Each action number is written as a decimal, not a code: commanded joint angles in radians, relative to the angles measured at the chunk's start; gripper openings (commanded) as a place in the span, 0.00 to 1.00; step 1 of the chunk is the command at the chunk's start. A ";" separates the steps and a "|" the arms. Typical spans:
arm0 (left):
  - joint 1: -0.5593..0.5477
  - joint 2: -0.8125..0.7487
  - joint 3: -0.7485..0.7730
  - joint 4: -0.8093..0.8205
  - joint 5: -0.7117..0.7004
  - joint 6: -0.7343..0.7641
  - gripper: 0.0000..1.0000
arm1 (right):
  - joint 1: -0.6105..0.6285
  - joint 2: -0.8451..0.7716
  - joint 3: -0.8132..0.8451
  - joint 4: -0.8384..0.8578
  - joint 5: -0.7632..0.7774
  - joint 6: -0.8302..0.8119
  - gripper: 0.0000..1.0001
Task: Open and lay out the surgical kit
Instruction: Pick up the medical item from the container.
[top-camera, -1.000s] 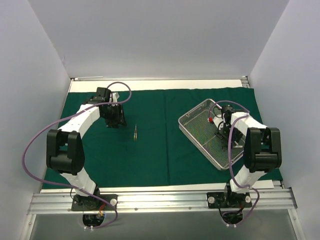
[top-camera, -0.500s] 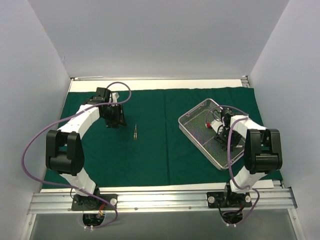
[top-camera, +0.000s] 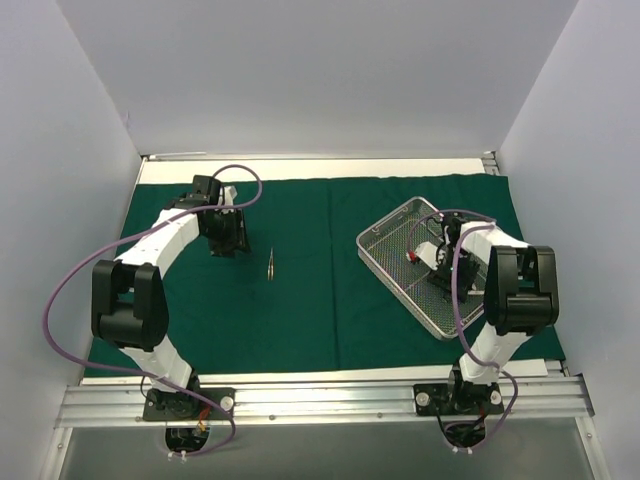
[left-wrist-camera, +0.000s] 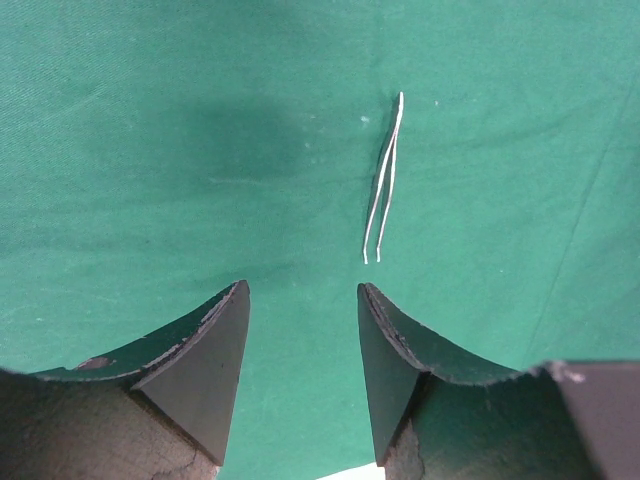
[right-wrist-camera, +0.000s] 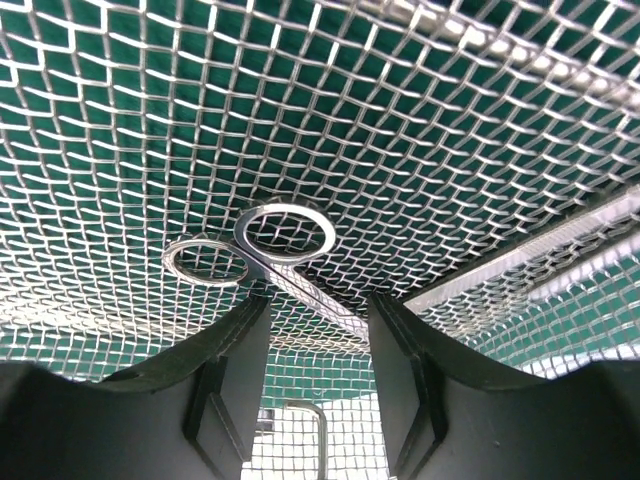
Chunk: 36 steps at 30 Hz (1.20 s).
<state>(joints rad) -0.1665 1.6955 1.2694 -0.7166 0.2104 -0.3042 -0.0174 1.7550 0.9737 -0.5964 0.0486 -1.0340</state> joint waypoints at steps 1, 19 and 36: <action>0.010 -0.043 0.025 -0.007 -0.022 0.016 0.56 | 0.002 0.150 -0.047 0.136 -0.320 -0.061 0.41; 0.015 -0.046 0.047 -0.026 -0.019 0.017 0.56 | -0.007 0.137 0.069 0.141 -0.303 0.040 0.00; 0.012 -0.112 0.047 -0.015 0.041 -0.019 0.55 | -0.010 -0.054 0.198 0.156 -0.257 0.390 0.00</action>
<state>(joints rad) -0.1600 1.6310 1.2770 -0.7460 0.2184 -0.3107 -0.0246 1.7729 1.1469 -0.4374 -0.1669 -0.7033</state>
